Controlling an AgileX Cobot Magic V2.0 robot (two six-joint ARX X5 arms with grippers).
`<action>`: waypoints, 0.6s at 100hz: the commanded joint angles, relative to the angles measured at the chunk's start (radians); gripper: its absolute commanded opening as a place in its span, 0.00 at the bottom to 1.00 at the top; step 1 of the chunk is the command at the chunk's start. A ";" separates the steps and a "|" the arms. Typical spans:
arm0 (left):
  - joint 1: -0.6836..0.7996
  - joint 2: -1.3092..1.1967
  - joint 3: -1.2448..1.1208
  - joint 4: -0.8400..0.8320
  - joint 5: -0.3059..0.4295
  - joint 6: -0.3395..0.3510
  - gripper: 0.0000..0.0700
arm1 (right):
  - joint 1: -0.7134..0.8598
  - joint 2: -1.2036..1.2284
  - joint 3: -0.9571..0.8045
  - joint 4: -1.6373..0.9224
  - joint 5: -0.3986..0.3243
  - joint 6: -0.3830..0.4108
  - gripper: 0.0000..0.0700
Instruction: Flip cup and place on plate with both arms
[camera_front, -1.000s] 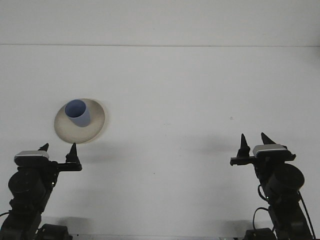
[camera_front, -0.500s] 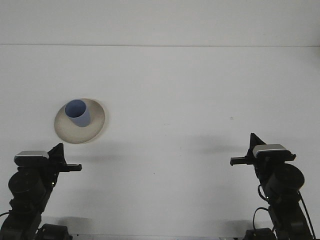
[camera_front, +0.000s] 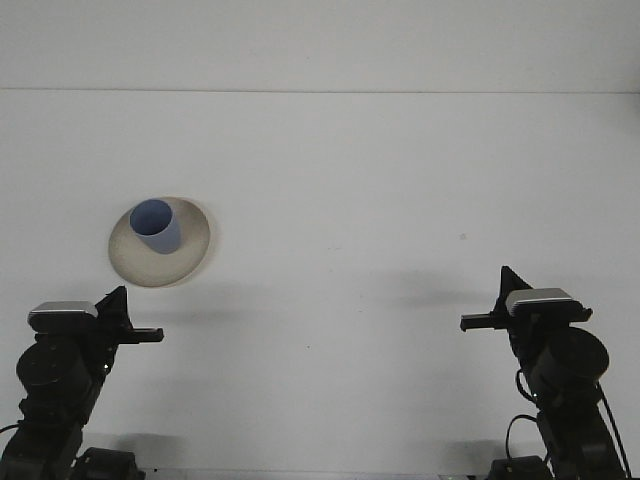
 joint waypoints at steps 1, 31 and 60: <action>-0.002 0.002 0.015 0.010 0.005 -0.003 0.02 | 0.003 0.005 0.005 0.011 0.003 -0.006 0.00; -0.002 0.002 0.015 0.010 0.005 -0.003 0.01 | 0.003 0.005 0.005 0.011 0.003 -0.006 0.00; -0.001 -0.020 -0.011 0.129 -0.014 0.023 0.02 | 0.003 0.005 0.005 0.011 0.003 -0.006 0.00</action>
